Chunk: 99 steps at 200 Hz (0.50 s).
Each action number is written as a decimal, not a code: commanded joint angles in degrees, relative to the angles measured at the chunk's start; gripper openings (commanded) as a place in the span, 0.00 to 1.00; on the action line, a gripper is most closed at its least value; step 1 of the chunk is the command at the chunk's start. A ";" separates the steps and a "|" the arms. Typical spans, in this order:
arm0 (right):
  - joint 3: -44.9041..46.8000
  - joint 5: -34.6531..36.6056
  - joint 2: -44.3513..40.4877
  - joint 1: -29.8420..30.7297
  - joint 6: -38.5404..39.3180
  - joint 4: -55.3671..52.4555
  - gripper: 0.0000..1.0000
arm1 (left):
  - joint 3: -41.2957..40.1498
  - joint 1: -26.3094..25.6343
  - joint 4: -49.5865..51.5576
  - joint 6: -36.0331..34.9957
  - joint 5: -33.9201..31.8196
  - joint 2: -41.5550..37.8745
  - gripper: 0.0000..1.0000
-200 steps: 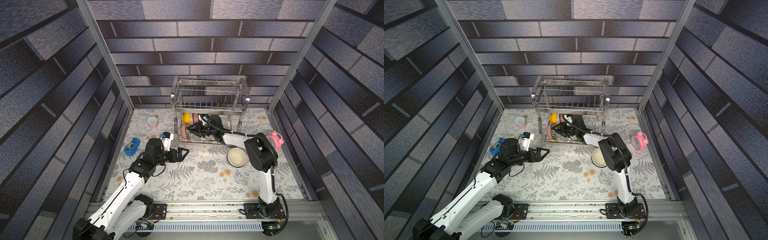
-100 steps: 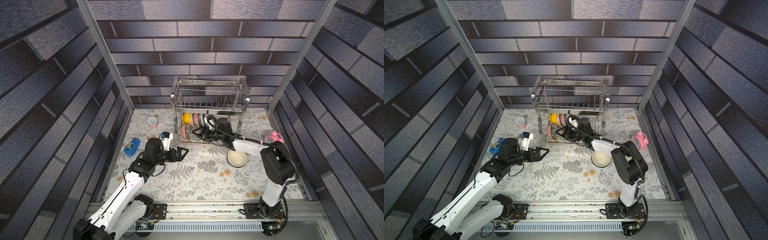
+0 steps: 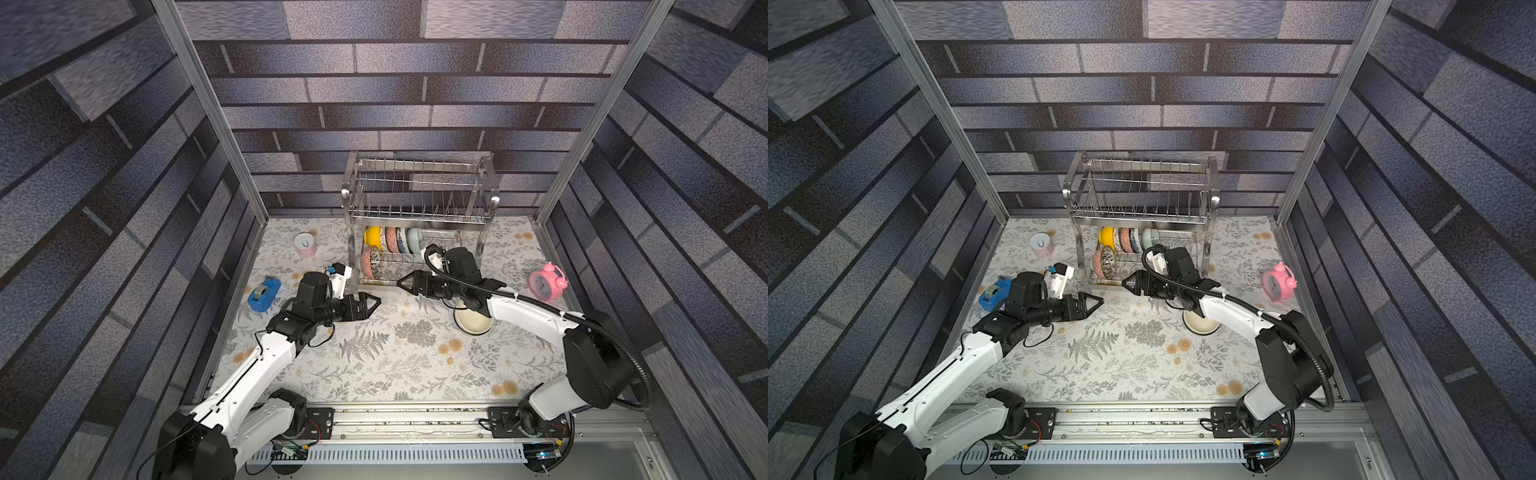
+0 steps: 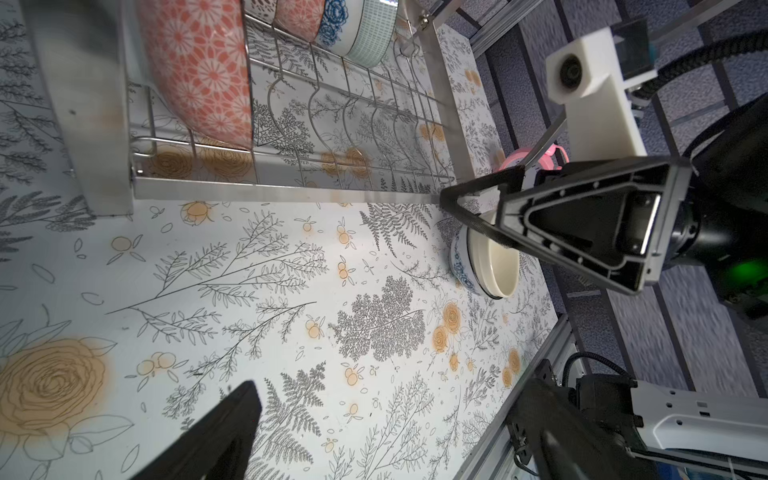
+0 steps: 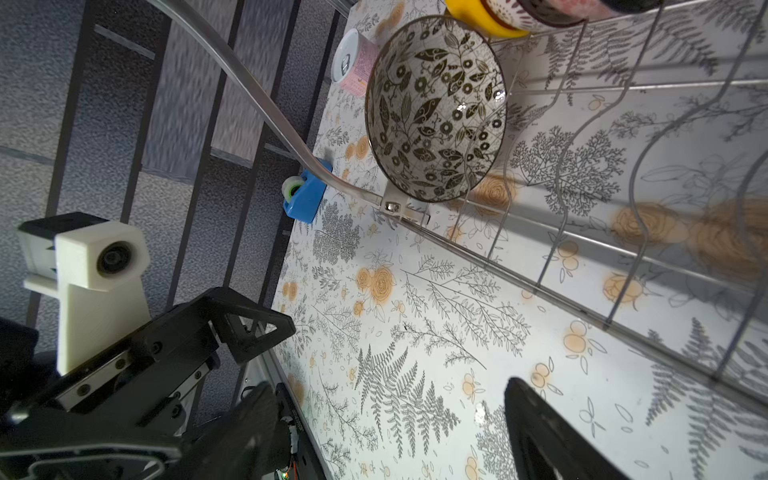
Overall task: Load bowls into a dish rack
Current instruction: Place the bowl in the dish rack.
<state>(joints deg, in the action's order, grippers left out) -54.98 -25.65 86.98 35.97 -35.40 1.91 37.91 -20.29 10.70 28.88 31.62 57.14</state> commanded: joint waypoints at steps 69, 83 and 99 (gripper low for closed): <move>-1.17 28.01 -8.32 9.30 14.89 -28.36 0.98 | 1.99 -5.83 -2.88 -2.65 1.83 3.50 1.00; -0.09 30.69 -9.46 9.94 14.83 -29.52 1.00 | 2.02 -6.46 -4.32 -2.79 1.37 3.50 1.00; 0.87 33.48 -10.80 10.67 14.53 -30.84 1.00 | 1.99 -6.82 -4.37 -2.88 1.00 3.66 1.00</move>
<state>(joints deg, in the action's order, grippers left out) -55.11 -0.49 79.00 45.69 -21.96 -23.35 38.94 -26.48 8.34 27.59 32.97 60.86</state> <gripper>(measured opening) 0.999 0.996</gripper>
